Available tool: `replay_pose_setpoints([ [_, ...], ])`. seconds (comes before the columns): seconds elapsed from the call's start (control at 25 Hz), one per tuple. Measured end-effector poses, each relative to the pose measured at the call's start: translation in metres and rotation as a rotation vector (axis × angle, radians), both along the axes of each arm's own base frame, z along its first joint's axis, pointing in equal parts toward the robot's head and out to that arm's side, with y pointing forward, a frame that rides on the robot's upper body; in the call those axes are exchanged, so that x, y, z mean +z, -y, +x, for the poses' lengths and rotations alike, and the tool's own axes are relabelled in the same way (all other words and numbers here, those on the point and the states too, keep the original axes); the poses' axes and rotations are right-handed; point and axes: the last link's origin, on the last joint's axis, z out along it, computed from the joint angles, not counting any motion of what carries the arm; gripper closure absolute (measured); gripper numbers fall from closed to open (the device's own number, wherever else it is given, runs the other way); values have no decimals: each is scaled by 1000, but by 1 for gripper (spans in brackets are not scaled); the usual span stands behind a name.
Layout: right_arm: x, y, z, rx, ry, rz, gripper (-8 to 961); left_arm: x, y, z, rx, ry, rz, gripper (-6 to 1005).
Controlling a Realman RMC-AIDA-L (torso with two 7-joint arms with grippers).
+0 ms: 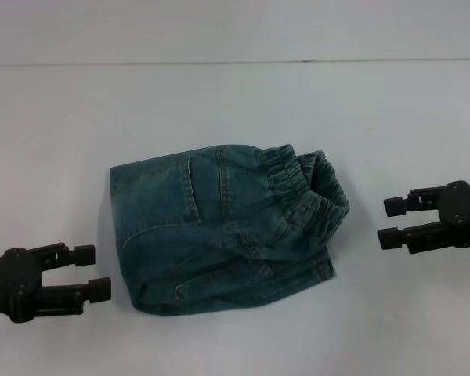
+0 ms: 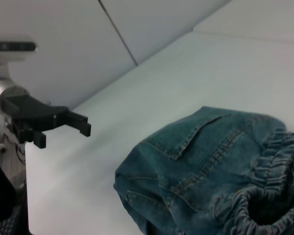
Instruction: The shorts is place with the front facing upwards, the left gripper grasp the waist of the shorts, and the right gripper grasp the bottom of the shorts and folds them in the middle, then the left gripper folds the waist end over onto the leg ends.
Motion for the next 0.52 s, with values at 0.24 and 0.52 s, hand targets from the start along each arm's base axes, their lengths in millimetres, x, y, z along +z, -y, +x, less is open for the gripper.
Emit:
replay_pose_setpoints([
  [0.24,-6,-2,-1,-4,10,3,102,-1,-3,2,-3,-2,-7,95],
  [0.52,-9,-2,-1,-2,13,4,102,-3,-6,6,-7,1,-15,95],
])
